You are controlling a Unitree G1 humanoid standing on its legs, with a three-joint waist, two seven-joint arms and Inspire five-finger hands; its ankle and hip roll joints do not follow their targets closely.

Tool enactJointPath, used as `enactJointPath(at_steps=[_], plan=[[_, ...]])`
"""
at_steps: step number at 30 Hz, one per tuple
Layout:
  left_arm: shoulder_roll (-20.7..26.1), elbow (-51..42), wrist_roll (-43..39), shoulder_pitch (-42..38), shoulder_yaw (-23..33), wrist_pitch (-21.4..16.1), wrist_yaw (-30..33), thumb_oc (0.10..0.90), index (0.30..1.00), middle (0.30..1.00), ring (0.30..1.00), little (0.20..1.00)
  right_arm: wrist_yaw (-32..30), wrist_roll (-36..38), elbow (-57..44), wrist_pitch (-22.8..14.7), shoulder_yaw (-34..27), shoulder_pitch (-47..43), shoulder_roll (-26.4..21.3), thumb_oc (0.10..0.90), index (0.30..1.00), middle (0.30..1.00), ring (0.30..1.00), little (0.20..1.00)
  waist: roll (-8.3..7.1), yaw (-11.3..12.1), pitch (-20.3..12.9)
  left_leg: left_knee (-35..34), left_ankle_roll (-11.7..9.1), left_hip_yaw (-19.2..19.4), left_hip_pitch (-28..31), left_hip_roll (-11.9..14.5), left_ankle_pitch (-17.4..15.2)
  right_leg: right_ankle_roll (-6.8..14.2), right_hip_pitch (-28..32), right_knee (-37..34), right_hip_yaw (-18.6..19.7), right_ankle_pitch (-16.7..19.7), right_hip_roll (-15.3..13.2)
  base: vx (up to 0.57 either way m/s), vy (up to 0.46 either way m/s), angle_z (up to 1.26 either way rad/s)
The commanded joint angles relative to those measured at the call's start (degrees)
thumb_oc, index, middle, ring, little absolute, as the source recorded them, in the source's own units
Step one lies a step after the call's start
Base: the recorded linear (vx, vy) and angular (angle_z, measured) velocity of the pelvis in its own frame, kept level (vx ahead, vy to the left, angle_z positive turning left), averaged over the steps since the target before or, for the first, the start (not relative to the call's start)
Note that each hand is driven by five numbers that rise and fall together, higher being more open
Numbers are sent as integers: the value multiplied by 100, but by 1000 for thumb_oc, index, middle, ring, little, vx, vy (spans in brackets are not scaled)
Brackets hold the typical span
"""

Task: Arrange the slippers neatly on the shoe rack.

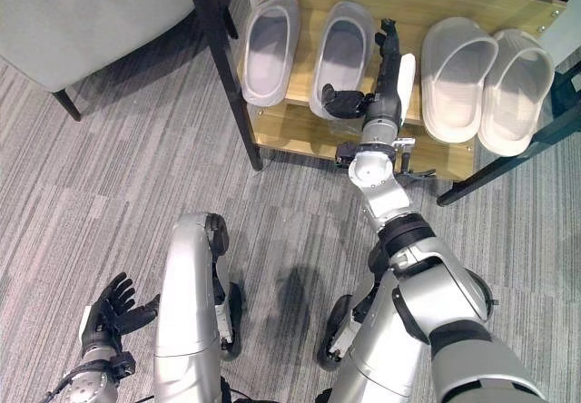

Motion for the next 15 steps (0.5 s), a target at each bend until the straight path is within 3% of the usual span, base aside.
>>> enactJointPath(at_steps=[1,8,15], plan=[[676,-513,25,132,-449,-406,89,800,900,900,900,900,93,283,-167,-582,130,-1101,-250,800,900,900,900,900,398,387,-220,-935,-110,-1240,-274,-57,562,-289,-160,-752,880,384,-156,0,0,0],[792,-551,-32,205,-554,-322,-87,800,900,900,900,900,679,1226,46,-770,207,-1100,-105,800,900,900,900,900,449,412,-220,-933,-125,-1228,-274,-58,556,-296,-160,-741,909,394,-173,0,0,0],[842,-539,-50,243,-578,-272,-179,800,900,900,900,900,962,1472,52,-796,389,-1224,-46,800,900,900,900,900,493,432,-220,-946,-134,-1218,-274,-61,565,-287,-160,-749,946,399,-179,0,0,0]])
